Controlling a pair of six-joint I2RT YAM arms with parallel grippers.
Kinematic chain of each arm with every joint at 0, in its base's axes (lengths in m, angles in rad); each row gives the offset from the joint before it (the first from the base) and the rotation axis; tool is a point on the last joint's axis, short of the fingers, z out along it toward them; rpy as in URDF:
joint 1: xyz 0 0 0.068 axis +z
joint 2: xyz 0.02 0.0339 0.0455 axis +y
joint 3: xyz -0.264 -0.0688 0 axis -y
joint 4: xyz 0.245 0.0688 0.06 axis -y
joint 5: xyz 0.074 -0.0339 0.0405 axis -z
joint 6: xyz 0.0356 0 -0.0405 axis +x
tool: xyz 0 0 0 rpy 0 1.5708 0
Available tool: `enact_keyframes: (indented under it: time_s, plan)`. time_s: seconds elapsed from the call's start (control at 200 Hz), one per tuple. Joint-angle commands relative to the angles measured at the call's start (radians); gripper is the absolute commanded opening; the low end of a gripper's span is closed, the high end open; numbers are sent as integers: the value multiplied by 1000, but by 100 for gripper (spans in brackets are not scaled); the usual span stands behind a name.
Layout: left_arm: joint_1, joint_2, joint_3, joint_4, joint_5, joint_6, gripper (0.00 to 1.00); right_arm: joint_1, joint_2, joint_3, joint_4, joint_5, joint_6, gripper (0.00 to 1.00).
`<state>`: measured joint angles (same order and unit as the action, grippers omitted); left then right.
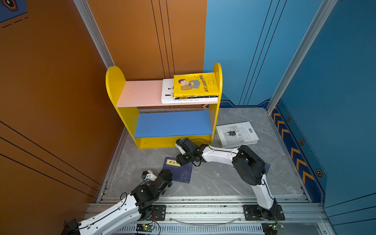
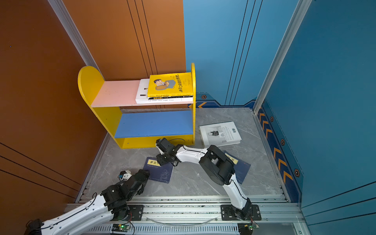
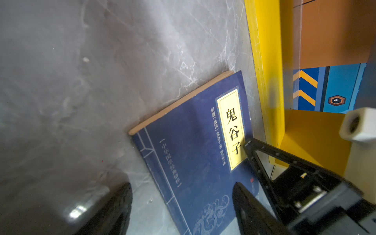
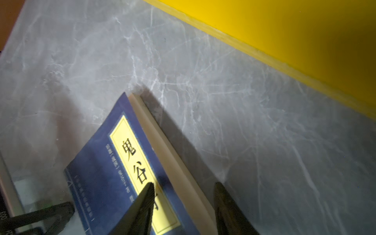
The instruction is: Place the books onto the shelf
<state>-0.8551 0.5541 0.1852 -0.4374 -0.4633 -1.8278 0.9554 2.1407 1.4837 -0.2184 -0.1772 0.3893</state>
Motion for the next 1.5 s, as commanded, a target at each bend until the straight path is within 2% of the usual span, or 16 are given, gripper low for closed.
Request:
enact_keyframes:
  time_s: [0.0,0.325,0.501,0.696,0.776,0.926,1.031,1.302,1.492]
  plan:
    - [-4,8,-13,9,-1,-15,76,9,14,15,-27,21,-15,49]
    - [48,17,-74,170,99,40,72,37,54,15,-61,10,-21,39]
    - [53,-27,-98,322,83,134,72,46,65,15,-75,-3,-23,36]
    - [67,-106,-111,404,79,240,65,59,68,18,-75,-15,-22,35]
    - [72,-139,-126,427,87,256,59,62,66,17,-76,-22,-22,35]
    - [76,-200,-135,390,84,261,50,61,62,17,-75,-33,-20,36]
    - [78,-235,-138,363,78,256,48,61,57,18,-73,-35,-20,36]
    - [94,-240,-129,221,101,166,36,52,45,17,-59,-48,0,36]
    - [112,-184,-121,188,142,124,38,49,45,16,-56,-57,7,35]
